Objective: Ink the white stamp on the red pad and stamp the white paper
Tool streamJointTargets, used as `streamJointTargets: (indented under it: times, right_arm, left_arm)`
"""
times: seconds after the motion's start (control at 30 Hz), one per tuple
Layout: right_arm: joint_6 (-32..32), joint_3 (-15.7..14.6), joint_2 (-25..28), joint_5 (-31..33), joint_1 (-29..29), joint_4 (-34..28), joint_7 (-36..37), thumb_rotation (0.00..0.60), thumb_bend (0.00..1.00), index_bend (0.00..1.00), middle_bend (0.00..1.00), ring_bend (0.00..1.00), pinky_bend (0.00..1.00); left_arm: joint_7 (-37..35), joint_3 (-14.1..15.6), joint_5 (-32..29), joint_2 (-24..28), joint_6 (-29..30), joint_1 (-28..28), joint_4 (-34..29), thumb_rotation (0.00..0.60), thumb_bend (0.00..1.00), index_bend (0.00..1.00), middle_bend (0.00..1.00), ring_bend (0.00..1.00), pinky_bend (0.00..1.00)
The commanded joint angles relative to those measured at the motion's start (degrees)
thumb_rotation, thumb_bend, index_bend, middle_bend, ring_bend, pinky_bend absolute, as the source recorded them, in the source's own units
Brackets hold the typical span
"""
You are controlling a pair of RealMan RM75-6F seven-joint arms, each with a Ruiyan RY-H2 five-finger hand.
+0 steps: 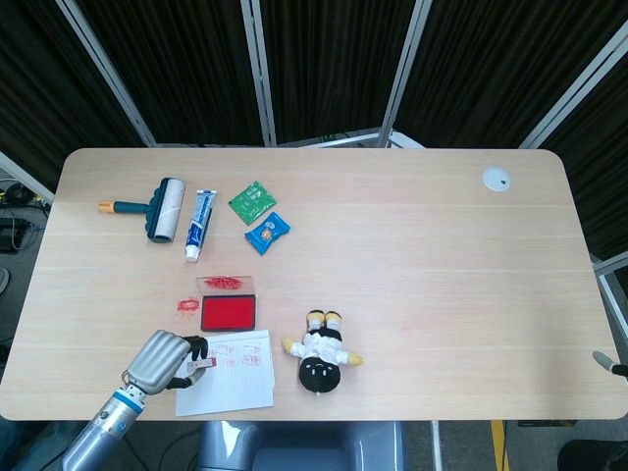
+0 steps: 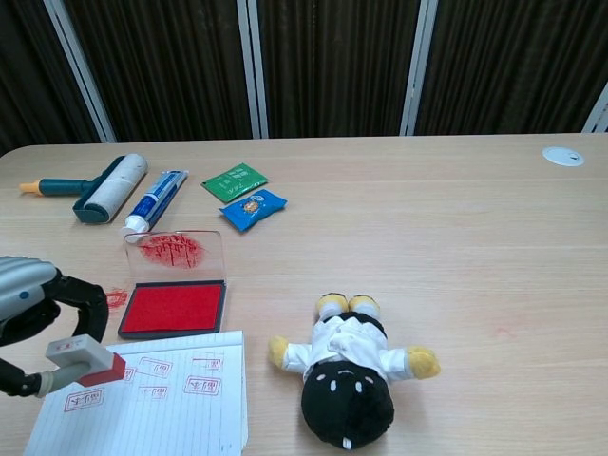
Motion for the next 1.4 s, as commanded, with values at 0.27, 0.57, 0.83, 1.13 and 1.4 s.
streamJointTargets:
  times: [0.27, 0.57, 0.83, 1.13, 1.4]
  right_arm:
    - [-0.38, 0.09, -0.11, 0.43, 0.12, 0.28, -0.13, 0.6, 0.0, 0.0, 0.0, 0.0, 0.0]
    - [-0.91, 0.14, -0.21, 0.92, 0.28, 0.43, -0.4, 0.6, 0.0, 0.0, 0.0, 0.0, 0.0]
    - [-1.24, 0.17, -0.26, 1.25, 0.36, 0.53, -0.52, 0.6, 0.0, 0.0, 0.0, 0.0, 0.0]
    - [-1.55, 0.22, -0.21, 1.53, 0.43, 0.62, -0.46, 0.6, 0.0, 0.0, 0.0, 0.0, 0.0]
    - [-1.68, 0.21, -0.17, 1.56, 0.47, 0.62, -0.46, 0.6, 0.0, 0.0, 0.0, 0.0, 0.0]
  left_arm:
    - [4.92, -1.44, -2.67, -3.38, -5.78, -3.21, -0.68, 0.6, 0.37, 0.57, 0.57, 0.85, 0.85]
    - [6.35, -1.67, -3.63, -5.41, -7.28, -4.25, 0.36, 0.6, 0.37, 0.57, 0.57, 0.85, 0.85]
    - [7.79, -1.34, -3.98, -7.06, -7.83, -4.65, 1.72, 0.6, 0.37, 0.58, 0.57, 0.85, 0.85]
    - [7.9, -0.66, -3.46, -8.71, -7.71, -4.89, 3.34, 0.6, 0.37, 0.58, 0.57, 0.85, 0.85]
    - [8.99, -0.41, -3.82, -9.54, -7.83, -5.04, 4.02, 0.6, 0.37, 0.58, 0.58, 0.85, 0.85]
